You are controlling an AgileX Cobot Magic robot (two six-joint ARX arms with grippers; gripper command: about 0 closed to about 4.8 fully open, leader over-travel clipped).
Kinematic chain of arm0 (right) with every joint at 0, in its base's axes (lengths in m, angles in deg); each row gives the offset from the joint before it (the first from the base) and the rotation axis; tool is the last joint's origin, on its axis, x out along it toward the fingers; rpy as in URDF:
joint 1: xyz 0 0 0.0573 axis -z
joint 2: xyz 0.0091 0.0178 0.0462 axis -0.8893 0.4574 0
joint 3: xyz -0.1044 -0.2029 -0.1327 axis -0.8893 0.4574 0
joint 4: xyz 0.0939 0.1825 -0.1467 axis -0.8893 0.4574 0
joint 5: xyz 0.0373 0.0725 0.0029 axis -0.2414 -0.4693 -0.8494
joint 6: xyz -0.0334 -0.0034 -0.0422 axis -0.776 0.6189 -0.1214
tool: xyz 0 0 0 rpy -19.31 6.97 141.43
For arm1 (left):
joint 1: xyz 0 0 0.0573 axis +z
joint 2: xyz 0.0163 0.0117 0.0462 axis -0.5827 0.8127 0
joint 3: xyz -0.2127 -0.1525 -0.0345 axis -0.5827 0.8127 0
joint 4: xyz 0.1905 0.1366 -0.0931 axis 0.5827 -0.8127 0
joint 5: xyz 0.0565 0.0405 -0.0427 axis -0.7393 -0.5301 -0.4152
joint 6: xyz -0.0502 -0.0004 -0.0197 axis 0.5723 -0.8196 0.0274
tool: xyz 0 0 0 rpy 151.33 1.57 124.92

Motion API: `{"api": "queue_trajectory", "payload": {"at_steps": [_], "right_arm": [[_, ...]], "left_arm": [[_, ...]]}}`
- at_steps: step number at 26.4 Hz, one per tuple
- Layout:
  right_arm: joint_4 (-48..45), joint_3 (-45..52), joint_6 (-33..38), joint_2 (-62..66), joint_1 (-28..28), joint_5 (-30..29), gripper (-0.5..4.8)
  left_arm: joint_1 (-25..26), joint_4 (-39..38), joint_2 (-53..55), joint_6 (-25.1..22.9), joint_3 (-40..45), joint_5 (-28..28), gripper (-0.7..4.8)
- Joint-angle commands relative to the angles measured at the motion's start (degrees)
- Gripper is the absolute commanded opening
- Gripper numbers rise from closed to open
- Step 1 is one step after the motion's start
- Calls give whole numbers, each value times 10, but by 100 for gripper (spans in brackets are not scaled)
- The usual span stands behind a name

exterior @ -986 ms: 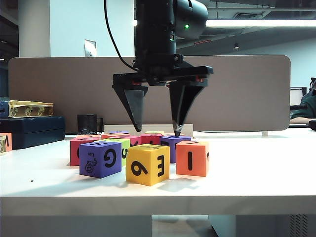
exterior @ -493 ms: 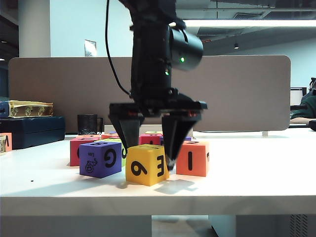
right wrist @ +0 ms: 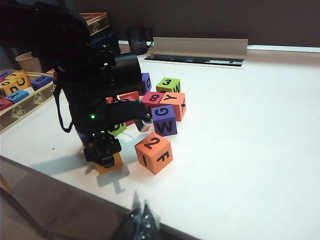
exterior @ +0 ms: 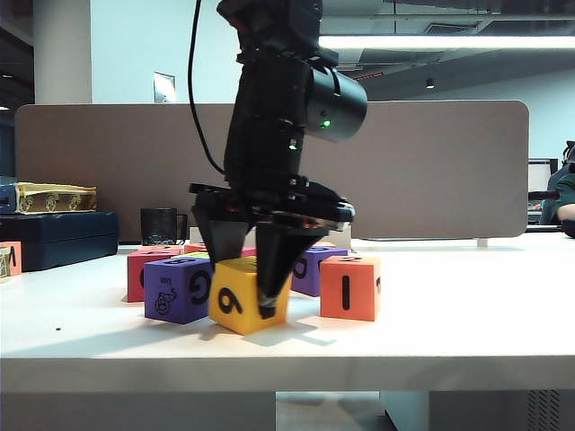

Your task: Select the appropriate blocks from the scattered letter blocks on the table and arrange them in a row to spell out "23".

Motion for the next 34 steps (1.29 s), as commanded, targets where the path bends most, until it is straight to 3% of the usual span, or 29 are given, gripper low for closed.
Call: {"api": "queue_trajectory", "payload": {"at_steps": [1,11,17,25,32,34], "right_arm": [[-7,-2,-2,-6,0,1,-1],[-7,-2,-2,-6,0,1,-1],[-7,-2,-2,-6,0,1,-1],[-6,-2,-2,-6,0,1,-1],[-6,-2,-2,-6,0,1,-1],[-6,-2,-2,-6,0,1,-1]], "left_arm": [[15,-9,-9,-6,-4,-42,232],[63,49,-83,-22,-4,-68,232],[142,80,-100,-22,-4,-67,233],[288,178,-95,-21,-3,-58,243],[325,201,-70,-21,-3,-13,247],[329,203,-59,-13,-3,3,305]]}}
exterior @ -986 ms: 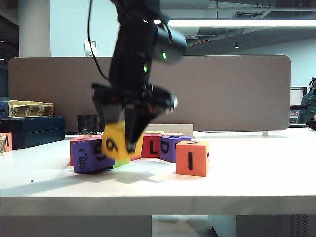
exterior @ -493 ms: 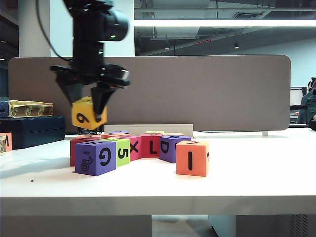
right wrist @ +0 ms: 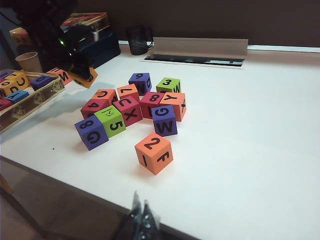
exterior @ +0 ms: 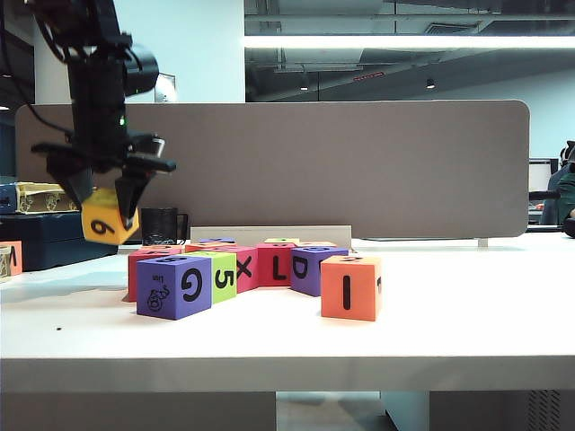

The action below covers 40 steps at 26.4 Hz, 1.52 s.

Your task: Select the appropriate blocks from the scattered letter blocks on the table and arrange them in a row to spell out "23".

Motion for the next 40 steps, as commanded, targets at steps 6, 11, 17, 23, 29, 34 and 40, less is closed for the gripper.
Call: {"api": "queue_trajectory", "payload": {"at_steps": [6,11,17,23,29,34,40], "right_arm": [[-6,-2,-2,-6,0,1,-1],[-6,-2,-2,-6,0,1,-1],[2,-2,-2,-6,0,1,-1],[21,-2,-2,-6,0,1,-1],[18,-2,-2,-6,0,1,-1],[18,-2,-2,-6,0,1,-1],[18,-2,-2,-6,0,1,-1]], "left_arm": [[4,14,28,8,-1,26,442],[3,1,22,25,-55,30,445],[-39,34,17,98,-112,156,444],[-105,104,26,123,-111,133,444],[-163,175,49,139,-111,70,444],[-188,220,80,140,-111,52,445],[-188,254,123,179,-111,14,445]]}}
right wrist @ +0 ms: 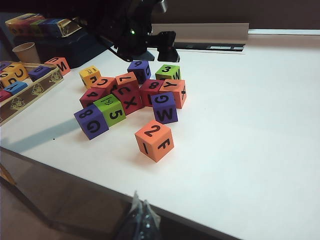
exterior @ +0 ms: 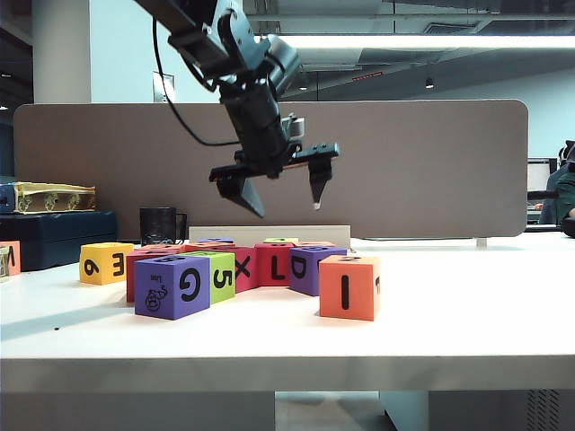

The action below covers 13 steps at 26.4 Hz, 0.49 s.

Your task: Select the appropriate blocks from the scattered letter blocks on the table and arrange them in a row to spell out "23".

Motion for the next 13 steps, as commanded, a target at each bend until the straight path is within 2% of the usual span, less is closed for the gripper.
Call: {"api": "queue_trajectory", "payload": {"at_steps": [1,13], "right_arm": [[-9,-2,-2,-6,0,1,-1],[-26,-2,-2,-6,0,0,-1]], "left_arm": [[5,16,7,18,-2,-26,445],[9,32,17,18,-2,-26,445]]}}
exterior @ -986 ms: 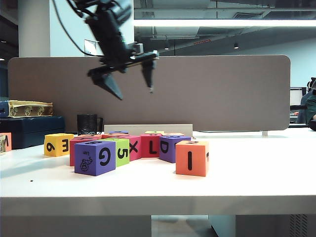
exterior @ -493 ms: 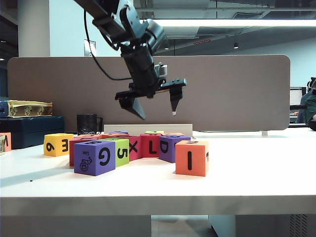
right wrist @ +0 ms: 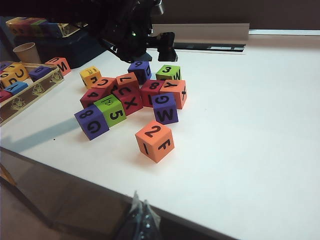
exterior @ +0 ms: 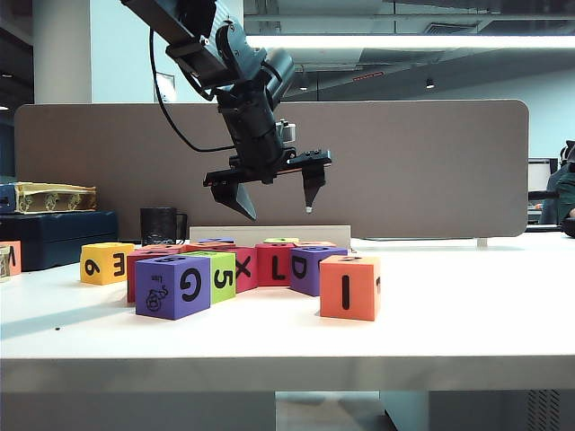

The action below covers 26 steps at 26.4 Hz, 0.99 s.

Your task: Select the appropriate blocks from the scattered letter blocks on the table and arrange them in a row to spell out "23".

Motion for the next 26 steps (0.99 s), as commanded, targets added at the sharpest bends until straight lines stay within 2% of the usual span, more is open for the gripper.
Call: {"api": "queue_trajectory", "payload": {"at_steps": [1,8,13,17,20,21,23,24,26], "right_arm": [[-29,-2,-2,-6,0,-2,-1],[-82,-2,-2,-6,0,-2,-1],[-82,-2,-2,-6,0,-1,-1],[-82,-2,-2,-6,0,-1,-1],[-82,-2,-2,-6,0,-1,-1],[-82,-2,-2,-6,0,0,-1],[-82,-2,-2,-6,0,1,-1],[-82,-2,-2,-6,0,1,-1],[-82,-2,-2,-6,0,1,-1]], "left_arm": [[0,13,6,2,-2,-2,445],[4,13,28,2,-2,-7,444],[4,15,40,2,-2,-15,444],[4,15,50,2,-2,-15,393],[4,15,51,1,-2,-15,393],[4,15,51,1,-2,-15,381],[4,15,51,-2,-2,-15,292],[4,15,51,-8,-2,-15,266],[4,14,51,-19,-2,-15,238]]}}
